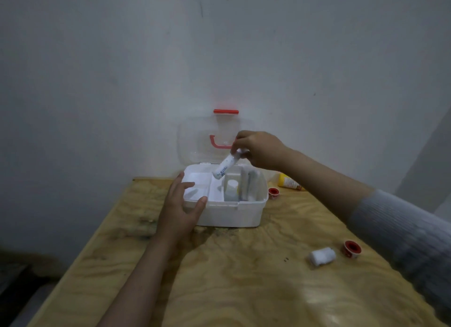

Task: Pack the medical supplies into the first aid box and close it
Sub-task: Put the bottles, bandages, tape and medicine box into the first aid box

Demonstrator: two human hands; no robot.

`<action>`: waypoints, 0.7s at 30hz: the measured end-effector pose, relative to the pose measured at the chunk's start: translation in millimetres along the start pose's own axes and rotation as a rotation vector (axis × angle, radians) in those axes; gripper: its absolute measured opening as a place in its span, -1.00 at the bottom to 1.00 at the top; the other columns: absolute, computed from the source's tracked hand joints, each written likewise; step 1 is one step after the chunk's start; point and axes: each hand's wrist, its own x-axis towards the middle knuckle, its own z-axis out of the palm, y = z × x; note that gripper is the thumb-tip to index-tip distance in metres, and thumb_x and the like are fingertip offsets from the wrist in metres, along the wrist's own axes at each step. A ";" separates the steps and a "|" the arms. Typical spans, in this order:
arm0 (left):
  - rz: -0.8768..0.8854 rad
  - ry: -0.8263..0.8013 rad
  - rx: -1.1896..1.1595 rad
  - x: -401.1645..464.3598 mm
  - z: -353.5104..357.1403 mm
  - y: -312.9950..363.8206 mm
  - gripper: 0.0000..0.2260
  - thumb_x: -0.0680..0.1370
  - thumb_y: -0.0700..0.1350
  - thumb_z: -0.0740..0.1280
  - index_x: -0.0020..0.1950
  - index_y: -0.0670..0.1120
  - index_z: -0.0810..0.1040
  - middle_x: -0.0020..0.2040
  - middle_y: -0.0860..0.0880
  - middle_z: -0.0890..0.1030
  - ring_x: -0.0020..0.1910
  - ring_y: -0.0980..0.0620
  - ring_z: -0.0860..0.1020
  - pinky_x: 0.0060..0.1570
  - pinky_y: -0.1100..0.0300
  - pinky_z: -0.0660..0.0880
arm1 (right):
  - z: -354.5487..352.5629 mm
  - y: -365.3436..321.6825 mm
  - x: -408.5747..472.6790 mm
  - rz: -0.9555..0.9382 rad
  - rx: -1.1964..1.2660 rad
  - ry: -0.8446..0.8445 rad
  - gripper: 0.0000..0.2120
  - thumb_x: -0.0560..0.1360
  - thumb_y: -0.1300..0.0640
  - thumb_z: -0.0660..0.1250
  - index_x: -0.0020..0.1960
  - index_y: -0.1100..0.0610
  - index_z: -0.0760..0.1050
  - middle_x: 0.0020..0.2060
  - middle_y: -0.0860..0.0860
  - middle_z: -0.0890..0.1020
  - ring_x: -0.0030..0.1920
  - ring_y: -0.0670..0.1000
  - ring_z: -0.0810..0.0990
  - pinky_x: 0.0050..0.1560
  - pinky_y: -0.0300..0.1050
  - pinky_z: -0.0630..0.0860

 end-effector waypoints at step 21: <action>0.016 0.010 0.011 -3.0 -4.4 7.8 -0.54 0.37 0.25 0.30 0.14 0.56 0.14 0.48 0.05 0.29 0.38 -0.02 0.34 0.09 -0.09 0.57 | 22.2 -8.1 20.2 0.048 0.221 -0.168 -0.67 0.44 0.36 0.33 0.14 0.09 0.59 0.23 0.08 0.57 0.25 0.04 0.49 0.29 -0.10 0.34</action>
